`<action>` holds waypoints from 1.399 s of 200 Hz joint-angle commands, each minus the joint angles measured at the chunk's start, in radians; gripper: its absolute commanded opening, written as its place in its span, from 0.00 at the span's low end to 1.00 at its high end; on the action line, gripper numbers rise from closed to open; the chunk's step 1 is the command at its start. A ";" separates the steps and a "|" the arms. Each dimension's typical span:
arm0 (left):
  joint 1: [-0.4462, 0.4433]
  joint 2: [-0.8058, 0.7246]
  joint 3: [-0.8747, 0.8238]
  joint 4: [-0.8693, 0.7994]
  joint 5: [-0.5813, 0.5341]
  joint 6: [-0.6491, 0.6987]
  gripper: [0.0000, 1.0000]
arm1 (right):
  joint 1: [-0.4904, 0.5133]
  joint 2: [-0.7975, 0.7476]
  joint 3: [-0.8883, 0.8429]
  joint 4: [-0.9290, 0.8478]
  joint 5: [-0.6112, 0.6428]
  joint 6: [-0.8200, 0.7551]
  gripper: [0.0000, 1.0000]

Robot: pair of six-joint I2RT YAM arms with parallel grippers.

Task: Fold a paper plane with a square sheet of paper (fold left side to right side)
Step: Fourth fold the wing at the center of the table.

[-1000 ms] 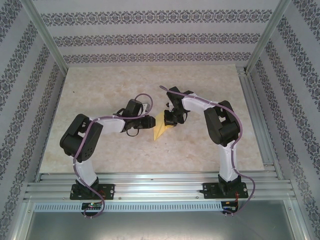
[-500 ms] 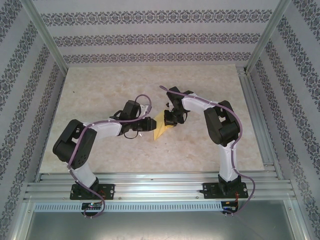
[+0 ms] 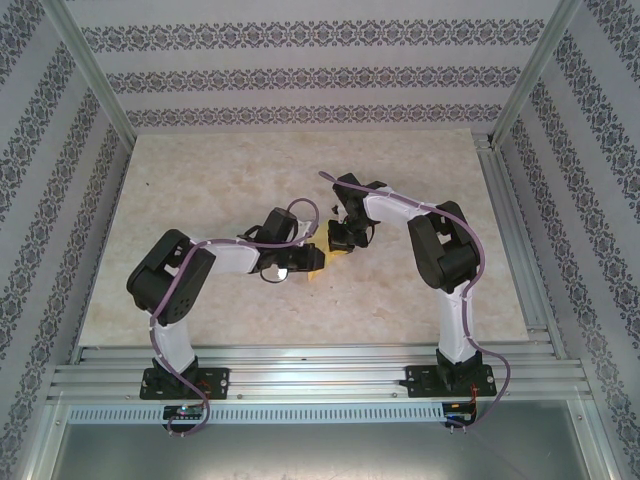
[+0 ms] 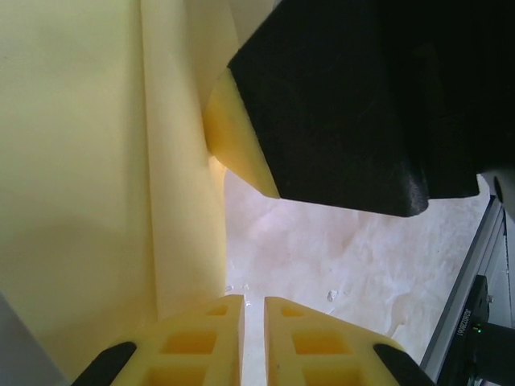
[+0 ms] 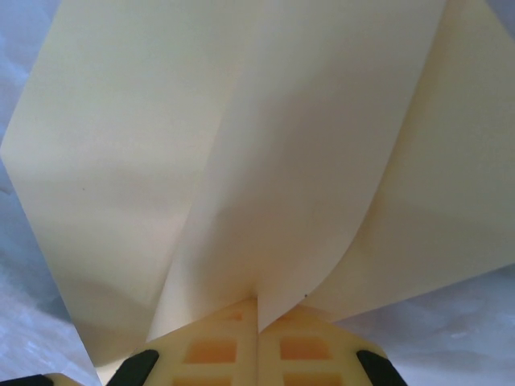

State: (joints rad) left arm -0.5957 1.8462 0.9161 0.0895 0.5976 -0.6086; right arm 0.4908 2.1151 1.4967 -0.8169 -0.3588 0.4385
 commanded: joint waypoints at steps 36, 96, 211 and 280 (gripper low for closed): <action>-0.030 0.023 0.072 -0.005 -0.037 0.019 0.15 | 0.011 0.042 0.003 -0.025 0.066 -0.014 0.00; -0.036 0.061 0.090 -0.054 -0.082 0.050 0.15 | 0.013 0.044 0.004 -0.028 0.069 -0.018 0.00; -0.035 0.053 0.084 -0.146 -0.133 0.114 0.13 | 0.014 0.050 0.011 -0.036 0.077 -0.025 0.00; -0.035 0.000 0.007 -0.123 -0.025 0.149 0.15 | 0.014 0.055 0.019 -0.042 0.077 -0.026 0.00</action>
State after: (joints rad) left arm -0.6224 1.8896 0.9623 0.0029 0.5152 -0.5011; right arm 0.4976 2.1204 1.5101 -0.8322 -0.3412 0.4271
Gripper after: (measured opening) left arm 0.153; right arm 0.040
